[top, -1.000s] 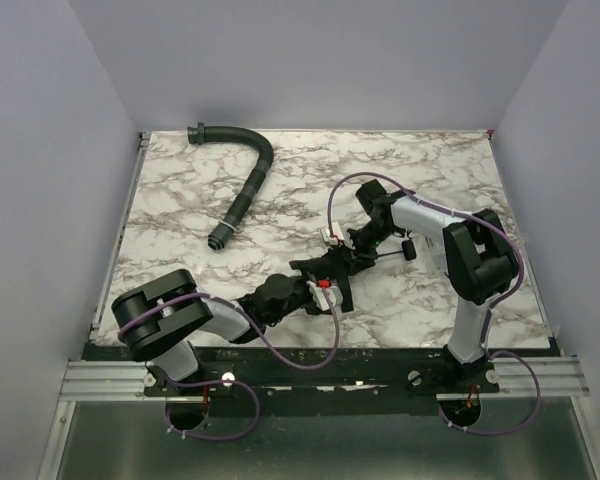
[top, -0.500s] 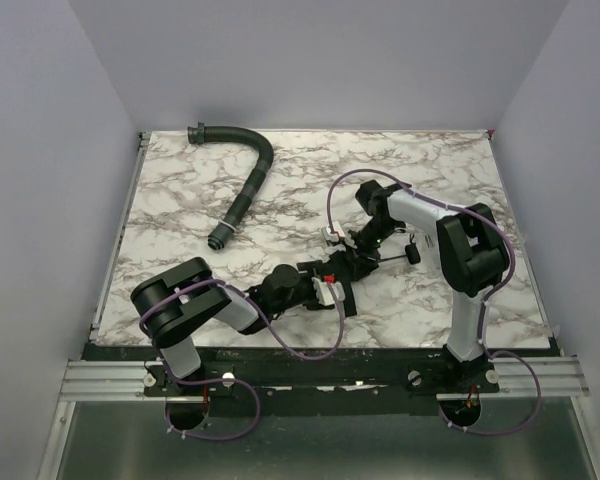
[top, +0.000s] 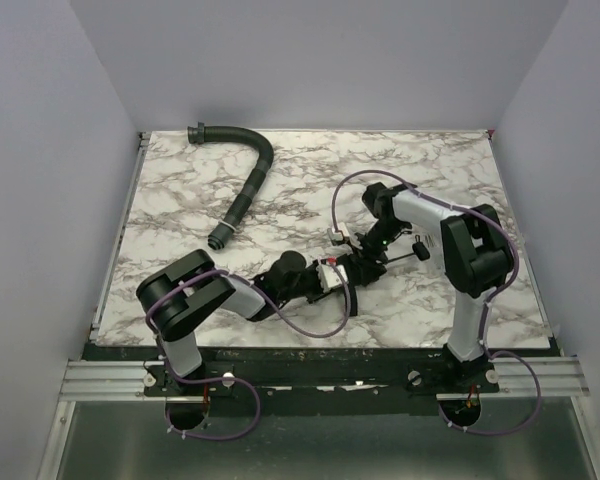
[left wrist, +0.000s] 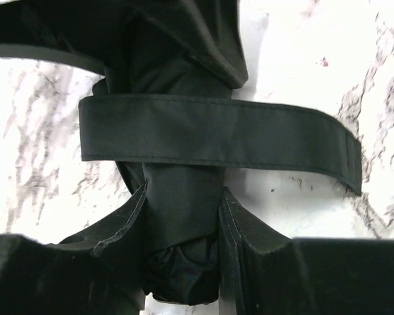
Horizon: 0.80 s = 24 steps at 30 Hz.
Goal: Put away the umbrella
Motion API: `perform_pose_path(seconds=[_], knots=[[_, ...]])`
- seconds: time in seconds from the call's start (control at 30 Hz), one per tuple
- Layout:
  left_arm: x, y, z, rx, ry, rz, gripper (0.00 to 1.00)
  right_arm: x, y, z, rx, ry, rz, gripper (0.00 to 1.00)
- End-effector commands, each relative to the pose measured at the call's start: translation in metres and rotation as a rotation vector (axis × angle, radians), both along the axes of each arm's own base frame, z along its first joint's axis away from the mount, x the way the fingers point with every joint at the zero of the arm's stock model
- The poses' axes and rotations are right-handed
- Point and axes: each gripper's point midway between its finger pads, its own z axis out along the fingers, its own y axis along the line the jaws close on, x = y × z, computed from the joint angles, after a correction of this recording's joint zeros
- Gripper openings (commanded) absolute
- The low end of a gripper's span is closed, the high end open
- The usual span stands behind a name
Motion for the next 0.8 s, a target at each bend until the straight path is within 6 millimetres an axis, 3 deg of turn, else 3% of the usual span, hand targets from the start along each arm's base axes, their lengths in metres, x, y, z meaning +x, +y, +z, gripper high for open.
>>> perform_pose_path(seconds=[0.0,0.13,0.3,0.57,0.77], knots=[[-0.035,0.024,-0.069,0.128,0.532,0.084,0.0,-0.015,-0.015,-0.032,-0.112,0.019,-0.049,0.56],[-0.04,0.041,-0.091,0.148,0.832,0.217,0.0,0.017,0.004,-0.008,0.008,-0.126,-0.104,0.64],[-0.047,0.058,-0.101,0.101,1.067,0.36,0.0,0.027,0.009,0.009,0.089,-0.253,-0.058,0.65],[-0.044,0.076,-0.113,0.051,1.345,0.507,0.0,-0.004,-0.005,-0.011,0.139,-0.34,0.112,0.67],[-0.037,0.077,-0.109,0.05,1.349,0.524,0.0,0.018,-0.01,-0.013,0.104,-0.48,0.057,0.76]])
